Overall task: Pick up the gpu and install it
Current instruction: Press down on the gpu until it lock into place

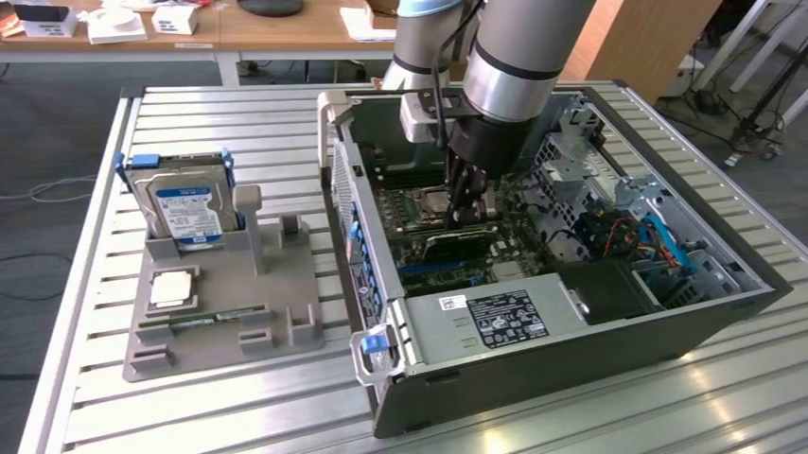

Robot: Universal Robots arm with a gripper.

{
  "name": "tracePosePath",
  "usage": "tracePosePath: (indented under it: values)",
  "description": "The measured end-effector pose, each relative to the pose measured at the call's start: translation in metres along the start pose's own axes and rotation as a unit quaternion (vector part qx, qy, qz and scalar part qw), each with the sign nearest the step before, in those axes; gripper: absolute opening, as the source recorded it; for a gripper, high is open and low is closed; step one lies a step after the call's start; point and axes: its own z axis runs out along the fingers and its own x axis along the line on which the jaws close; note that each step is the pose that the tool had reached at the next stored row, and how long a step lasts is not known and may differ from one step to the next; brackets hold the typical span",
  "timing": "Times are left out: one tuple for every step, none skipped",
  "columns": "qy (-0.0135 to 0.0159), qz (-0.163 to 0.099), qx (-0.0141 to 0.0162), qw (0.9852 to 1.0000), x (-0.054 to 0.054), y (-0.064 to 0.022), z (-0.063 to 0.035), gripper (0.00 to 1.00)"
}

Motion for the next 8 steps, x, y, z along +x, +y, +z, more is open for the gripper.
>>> tracePosePath:
  values:
    - [0.0000,0.000,0.0000,1.0000,0.0000,0.0000,0.0000,0.11]
    - [0.0000,0.000,0.0000,1.0000,0.0000,0.0000,0.0000,0.11]
    - [0.0000,0.000,0.0000,1.0000,0.0000,0.0000,0.0000,0.11]
    - [0.0000,0.000,0.0000,1.0000,0.0000,0.0000,0.0000,0.11]
    - [0.0000,0.000,0.0000,1.0000,-0.0001,0.0000,0.0000,0.11]
    - [0.0000,0.000,0.0000,1.0000,-0.0005,0.0000,0.0001,0.11]
    - [0.0001,0.000,0.0000,1.0000,-0.0015,0.0001,0.0002,0.11]
    - [0.0000,0.000,0.0000,1.0000,-0.0027,0.0002,0.0005,0.11]
